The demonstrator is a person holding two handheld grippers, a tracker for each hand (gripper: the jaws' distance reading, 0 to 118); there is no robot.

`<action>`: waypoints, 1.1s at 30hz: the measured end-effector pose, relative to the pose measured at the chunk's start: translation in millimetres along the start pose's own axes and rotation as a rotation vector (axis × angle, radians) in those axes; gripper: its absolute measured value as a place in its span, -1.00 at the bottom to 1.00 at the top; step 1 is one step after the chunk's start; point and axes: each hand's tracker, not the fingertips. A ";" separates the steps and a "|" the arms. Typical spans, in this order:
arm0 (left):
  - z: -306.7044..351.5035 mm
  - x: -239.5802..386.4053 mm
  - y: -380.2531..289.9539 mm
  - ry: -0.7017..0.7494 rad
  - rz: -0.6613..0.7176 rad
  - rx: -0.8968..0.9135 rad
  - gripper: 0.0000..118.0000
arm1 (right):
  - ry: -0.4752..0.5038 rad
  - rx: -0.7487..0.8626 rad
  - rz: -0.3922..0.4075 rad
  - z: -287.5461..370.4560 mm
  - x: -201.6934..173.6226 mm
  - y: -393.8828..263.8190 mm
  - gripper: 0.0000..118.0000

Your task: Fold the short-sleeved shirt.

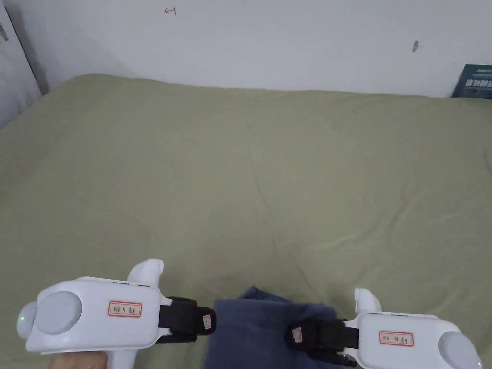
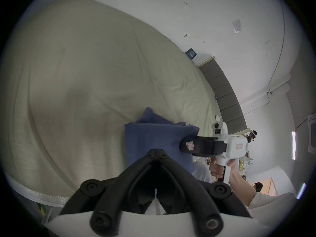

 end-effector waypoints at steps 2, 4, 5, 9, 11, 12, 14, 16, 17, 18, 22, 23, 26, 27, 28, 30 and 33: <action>-5.7 -14.0 -1.2 -0.007 0.026 -0.028 -1.00 | 0.087 -0.037 -0.107 -6.5 27.2 3.5 -0.96; -12.0 -23.8 -2.6 -0.050 0.047 -0.069 -1.00 | 0.186 -0.036 -0.199 -8.0 47.9 6.3 -0.96; -13.9 -28.4 -3.1 -0.053 0.053 -0.061 -1.00 | 0.213 -0.022 -0.225 -6.7 51.4 4.4 -0.96; -21.2 -53.3 2.5 -0.199 0.100 -0.079 0.02 | 0.221 -0.022 -0.199 -5.6 50.7 2.7 -0.96; -28.3 -50.6 4.2 -0.177 0.078 -0.076 1.00 | 0.229 -0.025 -0.210 -4.6 52.5 3.5 -0.96; -34.3 -48.4 4.0 -0.175 0.063 -0.097 0.99 | 0.234 -0.026 -0.216 -4.5 53.5 3.5 -0.96; -45.1 -51.6 4.0 -0.246 0.107 -0.126 0.98 | 0.237 -0.026 -0.219 -5.0 51.3 2.2 -0.96; -60.6 -49.0 3.1 -0.301 0.158 -0.165 0.98 | 0.239 -0.025 -0.218 -4.6 51.2 1.7 -0.96; -69.8 -46.1 1.3 -0.337 0.165 -0.182 0.98 | 0.243 -0.023 -0.224 -4.8 50.8 1.1 -0.96; -79.4 -42.5 -0.2 -0.360 0.146 -0.195 0.98 | 0.248 -0.022 -0.233 -4.7 51.7 0.7 -0.96; -96.9 -35.1 1.1 -0.376 0.132 -0.184 0.95 | 0.258 -0.025 -0.243 -5.2 51.2 0.6 -0.96; -96.7 -33.6 1.2 -0.377 0.139 -0.174 0.85 | 0.260 -0.025 -0.245 -5.2 51.2 0.6 -0.96; -97.5 -56.1 5.3 -0.236 0.102 -0.163 -0.46 | 0.262 -0.019 -0.247 -2.8 50.7 1.9 -0.96; -99.3 -61.0 4.1 -0.243 0.102 -0.168 -0.46 | 0.254 -0.016 -0.244 -1.4 49.1 2.1 -0.96; -97.5 -47.7 -3.7 -0.278 0.124 -0.173 -0.46 | 0.248 -0.016 -0.237 -0.3 48.4 2.4 -0.96; -93.6 -36.6 -5.2 -0.277 0.117 -0.155 -0.46 | 0.238 -0.007 -0.230 4.5 43.9 1.9 -0.96; -77.1 -28.9 -0.4 -0.267 0.084 -0.158 -0.46 | 0.213 0.005 -0.204 13.8 33.1 1.4 -0.96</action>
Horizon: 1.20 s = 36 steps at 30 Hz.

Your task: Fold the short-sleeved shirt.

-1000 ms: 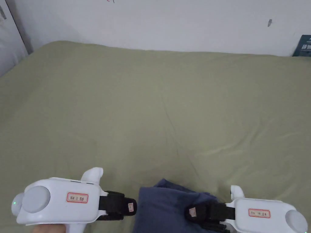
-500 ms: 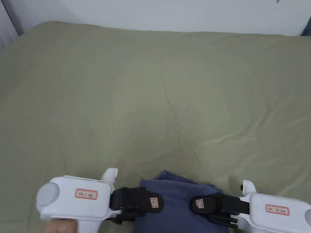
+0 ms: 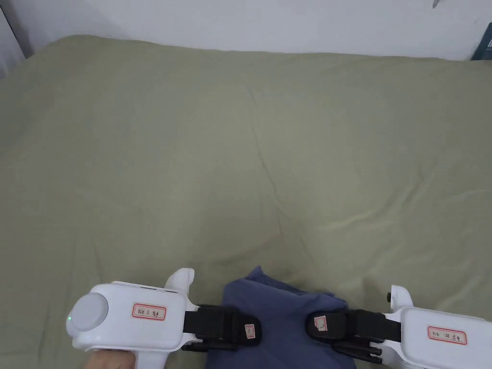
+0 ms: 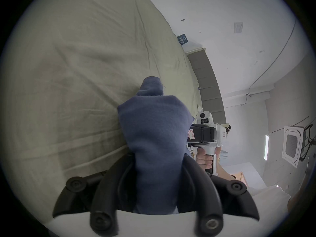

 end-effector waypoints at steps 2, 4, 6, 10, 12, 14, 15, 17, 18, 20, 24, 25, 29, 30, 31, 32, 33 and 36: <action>13.9 5.9 -1.2 0.016 -0.021 0.005 -0.46 | -0.016 0.012 0.032 6.3 -10.7 -2.2 -0.96; 46.4 -4.6 9.6 0.053 -0.034 0.022 -0.46 | -0.018 0.023 0.055 14.0 -16.9 -2.2 -0.96; 83.5 -12.4 14.9 0.119 -0.035 0.061 -0.46 | -0.024 0.038 0.074 20.2 -25.7 -2.9 -0.96; 174.8 -39.1 31.4 0.233 0.007 0.156 -0.46 | -0.038 0.067 0.108 29.8 -36.4 -2.3 -0.96; 223.7 -55.5 45.2 0.314 0.015 0.201 -0.46 | -0.049 0.078 0.115 32.3 -40.2 -1.2 -0.96; 266.4 -74.6 58.6 0.378 0.054 0.240 -0.46 | -0.063 0.093 0.120 33.8 -43.2 0.0 -0.96; 283.4 -80.5 69.0 0.417 0.064 0.250 -0.46 | -0.071 0.099 0.121 34.4 -44.5 0.8 -0.96; 311.8 -93.6 84.8 0.446 0.063 0.253 -0.46 | -0.082 0.108 0.123 36.5 -44.3 3.6 -0.96; 321.9 -97.5 92.8 0.487 0.082 0.267 -0.46 | -0.091 0.113 0.129 37.2 -45.4 4.4 -0.96; 338.0 -115.8 111.9 0.481 0.093 0.265 -0.46 | -0.107 0.124 0.137 38.9 -46.0 7.0 -0.96; 349.9 -130.7 132.5 0.535 0.091 0.208 -0.46 | -0.133 0.138 0.135 40.3 -47.4 11.8 -0.96; 350.1 -131.6 137.3 0.550 0.087 0.196 -0.46 | -0.143 0.138 0.139 40.5 -47.9 12.3 -0.96; 337.1 -113.2 135.0 0.639 0.008 0.192 0.04 | -0.145 0.137 0.146 43.1 -47.8 14.0 -0.96; 335.2 -109.0 136.5 0.684 -0.019 0.201 0.49 | -0.144 0.135 0.148 43.7 -48.6 14.4 -0.96; 328.4 -91.8 124.7 0.711 -0.042 0.216 0.85 | -0.145 0.138 0.153 44.3 -49.8 14.3 -0.96; 327.1 -85.7 121.8 0.736 -0.056 0.242 1.00 | -0.145 0.138 0.155 46.1 -49.7 15.2 -0.96; 327.6 -78.3 118.8 0.739 -0.067 0.259 1.00 | -0.144 0.137 0.160 47.6 -51.1 15.5 -0.96; 343.0 -61.3 108.4 0.792 -0.087 0.306 1.00 | -0.133 0.135 0.183 55.0 -56.2 15.7 -0.96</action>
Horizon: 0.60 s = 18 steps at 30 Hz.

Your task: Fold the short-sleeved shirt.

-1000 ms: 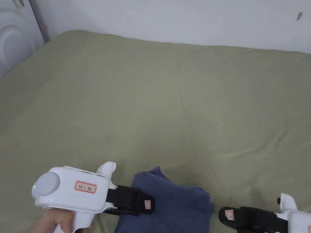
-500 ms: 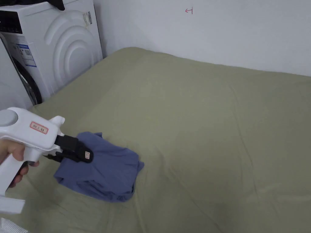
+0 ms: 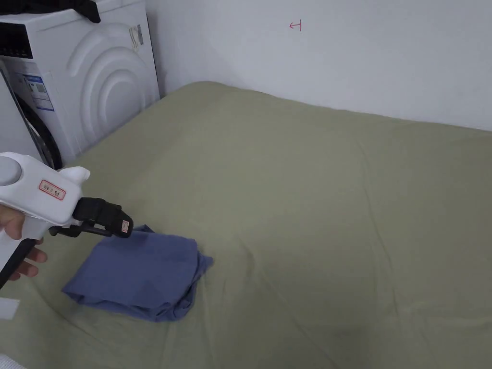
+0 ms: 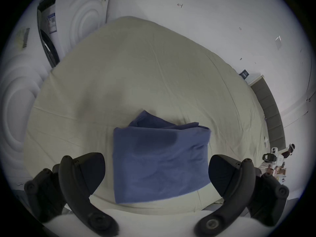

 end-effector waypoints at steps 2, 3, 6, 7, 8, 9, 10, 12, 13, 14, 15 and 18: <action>11.4 19.2 -14.0 -0.081 0.044 -0.041 1.00 | 0.011 0.004 0.022 6.6 -6.0 0.7 -0.96; 8.6 -7.3 -1.6 -0.029 0.044 -0.038 1.00 | 0.014 0.008 0.035 10.7 -10.8 0.9 -0.96; 29.4 20.0 -10.4 -0.039 0.026 0.092 0.34 | 0.005 0.040 0.119 24.0 -28.7 1.1 -0.96; 32.0 40.2 -15.4 -0.064 0.038 0.134 0.34 | -0.004 0.065 0.140 28.6 -35.8 0.9 -0.96; 35.1 62.8 -22.0 -0.083 0.016 0.185 0.15 | -0.028 0.092 0.164 33.9 -43.0 1.6 -0.96; 36.4 85.1 -30.4 -0.103 0.014 0.256 -0.32 | -0.055 0.135 0.200 38.4 -52.8 1.7 -0.96; 32.9 110.2 -35.4 -0.092 0.017 0.256 -0.98 | -0.089 0.172 0.239 42.1 -62.9 1.5 -0.96; 33.5 163.7 -55.3 -0.140 -0.025 0.341 -1.00 | -0.224 0.263 0.349 48.8 -88.6 0.1 -0.96; 34.1 188.7 -63.0 -0.236 -0.038 0.360 -1.00 | -0.275 0.316 0.400 51.3 -101.0 -1.5 -0.96; 36.3 215.3 -70.6 -0.256 -0.045 0.399 -1.00 | -0.325 0.361 0.448 53.6 -112.5 -3.4 -0.96; 44.2 258.6 -85.3 -0.246 -0.075 0.449 -1.00 | -0.358 0.417 0.493 56.7 -124.3 -6.0 -0.96; 54.9 333.3 -105.0 -0.203 -0.132 0.574 -1.00 | -0.504 0.559 0.602 61.0 -154.3 -12.0 -0.96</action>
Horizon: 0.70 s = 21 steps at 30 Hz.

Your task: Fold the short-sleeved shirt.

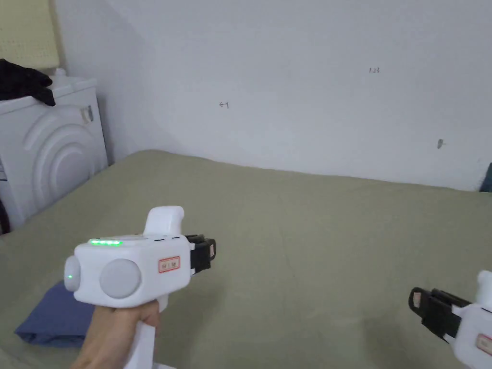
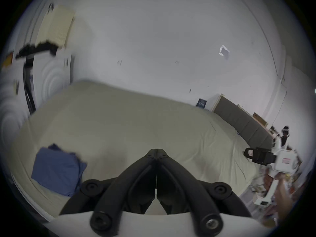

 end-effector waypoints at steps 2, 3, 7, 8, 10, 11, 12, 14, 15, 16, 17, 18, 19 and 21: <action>1.8 42.3 -3.9 0.077 -0.097 0.106 -1.00 | -0.116 0.093 0.108 9.6 -17.1 5.8 -0.96; 4.7 61.1 -6.8 0.122 -0.140 0.145 -1.00 | -0.176 0.126 0.181 13.8 -25.6 7.2 -0.96; 8.0 101.8 -17.8 0.146 -0.170 0.248 -1.00 | -0.260 0.224 0.319 27.5 -41.6 8.6 -0.96; 9.1 108.1 -18.0 0.119 -0.176 0.270 -1.00 | -0.252 0.226 0.311 31.8 -42.9 9.6 -0.96; 9.9 115.4 -15.1 0.104 -0.217 0.235 -1.00 | -0.238 0.241 0.305 38.8 -41.9 12.5 -0.96; 11.3 115.9 -15.2 0.117 -0.224 0.243 -1.00 | -0.240 0.247 0.304 42.1 -42.3 14.3 -0.96; 13.0 114.9 -15.0 0.115 -0.224 0.247 -1.00 | -0.239 0.265 0.299 45.4 -41.4 15.4 -0.96; 15.9 116.9 -12.3 0.123 -0.225 0.247 -1.00 | -0.234 0.273 0.289 50.0 -40.3 20.0 -0.96; 16.8 115.9 -12.3 0.124 -0.223 0.252 -1.00 | -0.232 0.274 0.286 51.1 -39.7 21.0 -0.96; 17.5 115.3 -11.1 0.129 -0.230 0.248 -1.00 | -0.230 0.278 0.286 51.9 -39.1 21.1 -0.96; 19.3 119.8 -10.6 0.147 -0.239 0.258 -1.00 | -0.227 0.278 0.286 52.6 -38.5 21.6 -0.96; 21.2 119.2 -9.6 0.152 -0.243 0.265 -1.00 | -0.229 0.277 0.286 51.9 -37.5 21.6 -0.96; 22.8 118.4 -8.6 0.147 -0.241 0.267 -1.00 | -0.231 0.282 0.283 52.5 -36.9 21.1 -0.96; 24.7 121.5 -6.0 0.146 -0.236 0.273 -1.00 | -0.227 0.287 0.267 53.8 -34.7 22.1 -0.96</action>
